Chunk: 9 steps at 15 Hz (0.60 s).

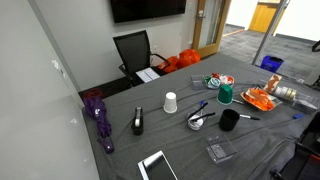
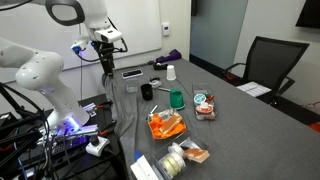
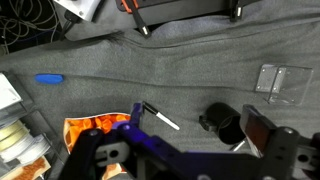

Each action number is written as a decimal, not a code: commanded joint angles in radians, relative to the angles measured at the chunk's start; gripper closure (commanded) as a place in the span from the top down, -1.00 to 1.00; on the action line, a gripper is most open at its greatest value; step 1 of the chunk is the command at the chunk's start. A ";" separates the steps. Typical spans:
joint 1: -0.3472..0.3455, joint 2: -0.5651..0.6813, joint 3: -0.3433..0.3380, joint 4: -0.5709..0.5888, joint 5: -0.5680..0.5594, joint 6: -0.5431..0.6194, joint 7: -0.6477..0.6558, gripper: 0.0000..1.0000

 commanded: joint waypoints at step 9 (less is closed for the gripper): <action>0.000 0.028 0.042 0.002 0.039 0.025 0.064 1.00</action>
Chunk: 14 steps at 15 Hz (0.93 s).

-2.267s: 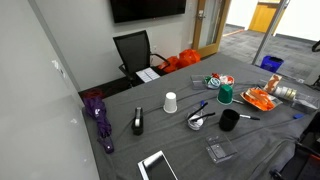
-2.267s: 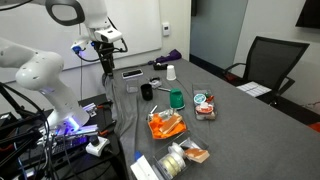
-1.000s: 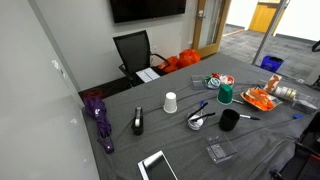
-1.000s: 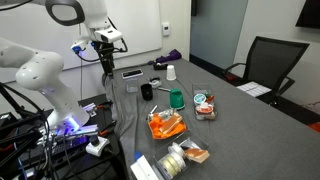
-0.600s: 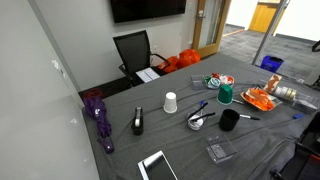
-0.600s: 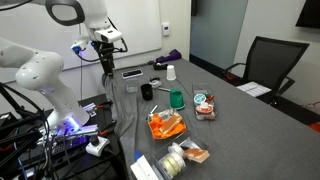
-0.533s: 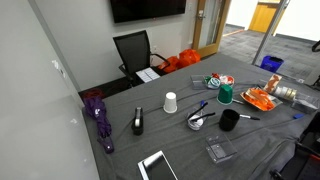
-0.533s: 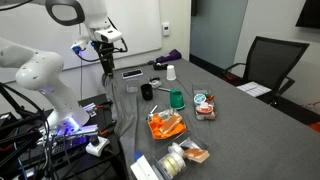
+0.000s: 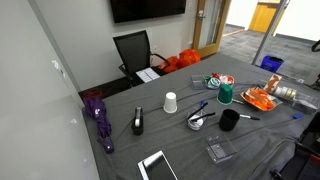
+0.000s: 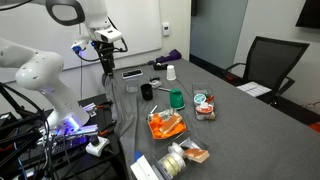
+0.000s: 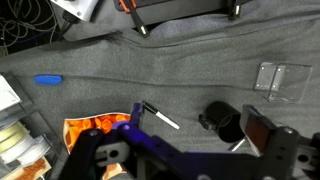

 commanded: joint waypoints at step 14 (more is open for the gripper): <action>0.162 0.261 0.179 0.058 0.280 0.178 0.157 1.00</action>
